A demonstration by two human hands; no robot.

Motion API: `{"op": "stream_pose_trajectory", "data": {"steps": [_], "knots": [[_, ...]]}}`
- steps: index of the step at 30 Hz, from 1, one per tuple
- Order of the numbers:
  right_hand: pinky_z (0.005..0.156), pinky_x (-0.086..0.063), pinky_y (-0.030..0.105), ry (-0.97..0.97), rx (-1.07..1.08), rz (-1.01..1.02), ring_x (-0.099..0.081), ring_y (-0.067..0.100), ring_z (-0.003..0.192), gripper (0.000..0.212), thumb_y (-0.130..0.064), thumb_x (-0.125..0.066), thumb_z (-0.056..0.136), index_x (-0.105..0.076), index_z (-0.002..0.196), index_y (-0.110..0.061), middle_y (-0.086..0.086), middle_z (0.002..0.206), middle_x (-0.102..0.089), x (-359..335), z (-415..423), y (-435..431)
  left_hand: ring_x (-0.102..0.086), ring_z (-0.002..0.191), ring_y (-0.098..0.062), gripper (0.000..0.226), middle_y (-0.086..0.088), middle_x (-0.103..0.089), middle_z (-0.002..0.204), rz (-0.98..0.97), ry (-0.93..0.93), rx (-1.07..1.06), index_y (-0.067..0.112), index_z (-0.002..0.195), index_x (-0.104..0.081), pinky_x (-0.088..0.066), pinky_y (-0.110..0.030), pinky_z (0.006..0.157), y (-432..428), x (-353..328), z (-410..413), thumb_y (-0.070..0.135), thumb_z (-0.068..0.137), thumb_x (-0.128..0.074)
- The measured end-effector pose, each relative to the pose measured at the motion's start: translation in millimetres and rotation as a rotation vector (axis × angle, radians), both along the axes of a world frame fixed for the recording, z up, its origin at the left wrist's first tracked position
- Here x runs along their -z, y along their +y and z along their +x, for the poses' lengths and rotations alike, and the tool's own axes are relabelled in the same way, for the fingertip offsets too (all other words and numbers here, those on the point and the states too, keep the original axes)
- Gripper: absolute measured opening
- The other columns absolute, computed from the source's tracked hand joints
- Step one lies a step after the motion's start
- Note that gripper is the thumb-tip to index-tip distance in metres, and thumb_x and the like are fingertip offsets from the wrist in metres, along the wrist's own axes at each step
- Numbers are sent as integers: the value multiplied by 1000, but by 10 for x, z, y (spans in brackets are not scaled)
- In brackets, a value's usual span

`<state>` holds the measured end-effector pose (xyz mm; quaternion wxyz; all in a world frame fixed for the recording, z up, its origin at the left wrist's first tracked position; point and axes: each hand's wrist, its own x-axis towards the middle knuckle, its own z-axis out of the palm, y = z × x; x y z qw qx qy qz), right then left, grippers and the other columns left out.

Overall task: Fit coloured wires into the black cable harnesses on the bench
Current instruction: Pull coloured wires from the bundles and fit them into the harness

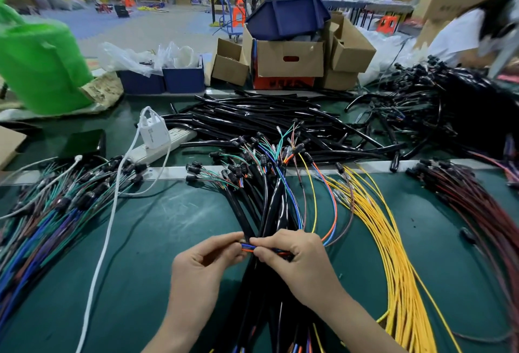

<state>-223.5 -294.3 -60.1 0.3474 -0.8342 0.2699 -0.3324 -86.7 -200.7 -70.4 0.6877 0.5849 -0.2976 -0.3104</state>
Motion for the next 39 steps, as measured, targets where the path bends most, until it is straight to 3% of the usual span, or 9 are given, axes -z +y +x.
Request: {"op": "stream_pose_trajectory", "data": {"steps": [13,17,22,25,28,30,34,36,39], "knots": [[71,-50,43,-45,-111,-220,-63,21,77,16,-15,-59,92,-71,102,-18,-2,89,-67,-15,-60,-8,-72,69,-24,23,-16,-74,77,41,119,61,12,75,-79,-55,-17,63,-25,-52,-78,-6,77,-65],[69,-45,25,-12,-123,-391,-60,18,71,15,-18,-67,85,-74,98,-17,-2,84,-65,-1,-52,-39,-70,67,-15,16,-15,-73,79,257,207,244,8,76,-78,-53,-15,62,-51,-164,130,0,80,-65],[65,-47,28,-55,-99,-505,-64,13,71,13,-10,-71,78,-76,90,-13,-3,81,-68,31,13,-48,-68,69,-8,15,-10,-72,77,563,188,573,3,79,-77,-52,-11,65,-173,-405,493,2,85,-64],[66,-49,28,-77,-95,-413,-65,14,71,11,-11,-70,80,-75,89,-13,-4,81,-70,57,15,-37,-70,72,-11,12,-9,-74,82,654,-163,721,6,87,-75,-53,-13,65,-413,-576,723,10,88,-64],[67,-50,26,-56,-87,-341,-64,12,70,9,-10,-73,77,-76,85,-13,-6,80,-70,99,27,-23,-70,78,-16,16,-7,-74,90,639,-956,304,9,96,-73,-56,-23,71,-1058,-657,1167,9,92,-58],[68,-49,22,-37,-85,-316,-64,10,70,11,-8,-74,75,-76,85,-14,-7,81,-70,112,29,-38,-64,100,-24,32,-11,-69,111,657,-1270,52,9,121,-63,-52,-32,86,-1504,-655,1467,2,93,-50],[64,-48,19,-16,-109,-327,-64,9,67,10,-11,-75,74,-75,83,-15,-8,80,-70,132,19,-60,-54,116,-29,56,-14,-56,130,969,-1562,224,12,142,-40,-46,-34,88,-1920,-346,1901,-8,89,-41],[62,-49,19,-17,-115,-336,-64,10,65,10,-12,-76,74,-75,83,-16,-8,80,-70,140,29,-91,-53,116,-28,51,-13,-55,127,975,-1649,237,10,136,-46,-45,-35,93,-1946,-207,1996,-9,88,-41],[61,-47,16,-5,-114,-351,-63,11,61,9,-14,-76,73,-75,81,-17,-8,78,-69,146,47,-112,-55,107,-29,29,-11,-57,114,934,-1691,160,10,116,-59,-49,-39,84,-1939,-152,2038,0,90,-49]]}}
